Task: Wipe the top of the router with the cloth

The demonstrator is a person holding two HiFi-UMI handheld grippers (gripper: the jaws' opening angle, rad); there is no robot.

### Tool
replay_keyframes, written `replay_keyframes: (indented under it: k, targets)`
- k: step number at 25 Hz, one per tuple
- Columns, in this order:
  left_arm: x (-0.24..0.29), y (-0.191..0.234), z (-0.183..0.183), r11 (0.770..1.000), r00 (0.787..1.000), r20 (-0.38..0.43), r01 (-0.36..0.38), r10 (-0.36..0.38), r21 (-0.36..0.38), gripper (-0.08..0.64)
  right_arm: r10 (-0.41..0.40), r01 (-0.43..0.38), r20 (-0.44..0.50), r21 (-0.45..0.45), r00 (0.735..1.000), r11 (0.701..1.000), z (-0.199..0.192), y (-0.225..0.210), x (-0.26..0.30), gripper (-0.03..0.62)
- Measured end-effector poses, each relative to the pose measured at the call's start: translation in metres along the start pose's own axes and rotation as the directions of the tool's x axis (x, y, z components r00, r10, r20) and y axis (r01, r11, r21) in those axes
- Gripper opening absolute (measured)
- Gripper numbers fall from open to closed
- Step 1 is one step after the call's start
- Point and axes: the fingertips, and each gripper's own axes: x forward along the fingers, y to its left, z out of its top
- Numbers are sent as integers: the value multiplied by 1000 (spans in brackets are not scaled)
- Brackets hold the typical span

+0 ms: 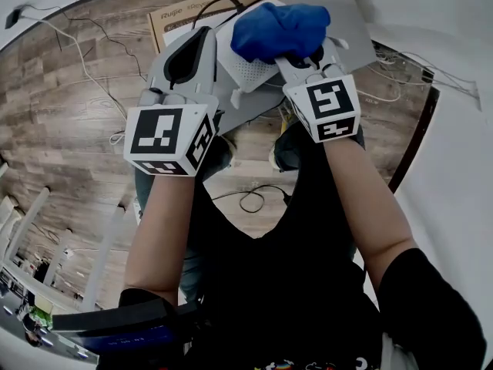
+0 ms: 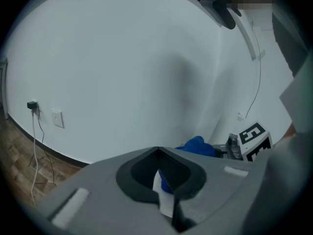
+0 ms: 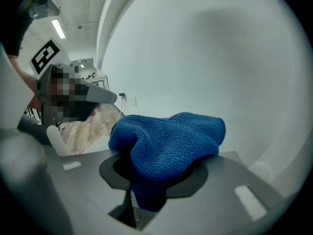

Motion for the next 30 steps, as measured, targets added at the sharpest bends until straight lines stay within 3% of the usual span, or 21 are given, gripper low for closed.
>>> replay_keyframes:
  k: [5, 13, 17, 23, 26, 30]
  targets:
    - [-7, 10, -9, 999, 1000, -9, 26, -26, -25, 0, 3, -3, 3, -14, 1000, 1000, 14, 8, 25, 160]
    - [-38, 41, -25, 1000, 1000, -25, 0, -1, -27, 0, 164, -166, -26, -179, 986, 970, 34, 83, 56, 158]
    - [-35, 38, -24, 1000, 999, -34, 13, -14, -26, 0, 220, -221, -25, -124, 975, 967, 27, 90, 46, 158]
    - [-10, 2, -17, 997, 996, -60, 74, -73, 13, 0, 245, -245, -12, -72, 970, 967, 3, 80, 7, 158]
    - [5, -21, -9, 993, 991, -82, 110, -106, 45, 1, 208, -208, -3, 4, 978, 978, -13, 58, -15, 158]
    - [19, -50, 9, 985, 986, -97, 147, -139, 85, 0, 96, -94, -14, 135, 995, 986, -31, 12, -46, 158]
